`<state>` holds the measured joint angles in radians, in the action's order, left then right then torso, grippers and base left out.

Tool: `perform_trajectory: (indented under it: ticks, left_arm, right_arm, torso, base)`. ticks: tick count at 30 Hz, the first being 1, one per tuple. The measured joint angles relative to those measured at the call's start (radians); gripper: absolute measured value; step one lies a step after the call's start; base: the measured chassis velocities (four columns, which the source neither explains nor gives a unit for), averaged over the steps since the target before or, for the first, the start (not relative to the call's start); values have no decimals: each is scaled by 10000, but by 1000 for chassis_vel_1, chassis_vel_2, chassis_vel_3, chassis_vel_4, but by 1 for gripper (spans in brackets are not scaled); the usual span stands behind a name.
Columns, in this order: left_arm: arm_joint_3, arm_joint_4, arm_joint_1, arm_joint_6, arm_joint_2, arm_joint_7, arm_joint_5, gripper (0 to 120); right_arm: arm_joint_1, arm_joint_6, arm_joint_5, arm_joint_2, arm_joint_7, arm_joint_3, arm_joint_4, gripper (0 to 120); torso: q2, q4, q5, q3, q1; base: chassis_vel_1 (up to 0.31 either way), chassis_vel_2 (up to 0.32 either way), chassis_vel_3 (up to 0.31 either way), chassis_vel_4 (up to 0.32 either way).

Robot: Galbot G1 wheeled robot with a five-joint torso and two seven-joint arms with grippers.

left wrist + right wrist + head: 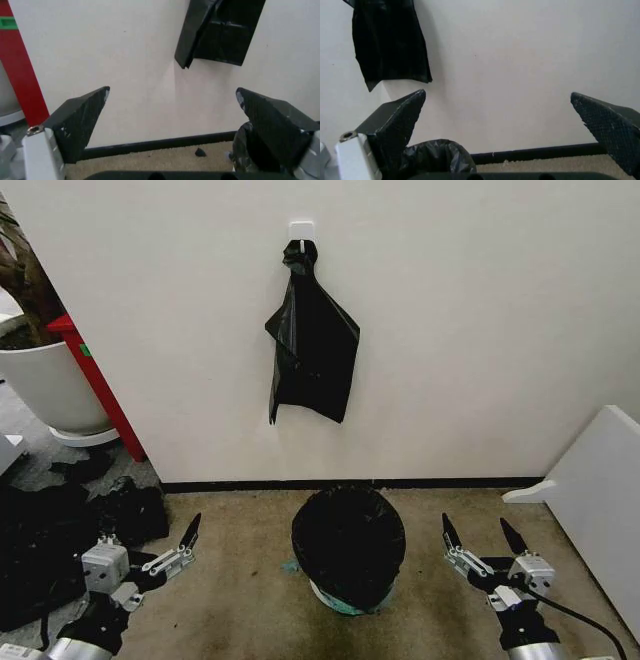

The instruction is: Place the garbage bag over the trash bin.

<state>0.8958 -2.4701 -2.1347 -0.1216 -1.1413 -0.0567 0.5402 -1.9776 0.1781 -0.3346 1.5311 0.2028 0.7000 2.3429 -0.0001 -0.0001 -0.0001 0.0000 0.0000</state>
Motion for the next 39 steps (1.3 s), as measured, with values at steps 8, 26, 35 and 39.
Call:
perform_trajectory:
  ticks: [8,26,35,39]
  left_arm:
    - [-106,-8,-8,-20,-79,1,-14,100]
    - [-136,-133,-17,47,3,24,12,100]
    - [-171,-135,-17,47,21,25,12,100]
    - [-177,-137,-1,48,99,27,20,100]
  right_arm:
    - [-22,-2,-9,-84,-49,-5,27,100]
    - [17,-174,-268,-207,-215,78,173,100]
    - [-4,-174,-306,-182,-226,88,174,100]
    - [-16,-174,-325,-161,-226,80,169,100]
  torso:
    - [0,1,0,0,0]
    - [0,1,1,0,0]
    - [0,1,1,0,0]
    - [0,0,1,0,0]
  base:
    - [0,0,0,0]
    - [0,0,0,0]
    - [0,0,0,0]
    - [0,0,0,0]
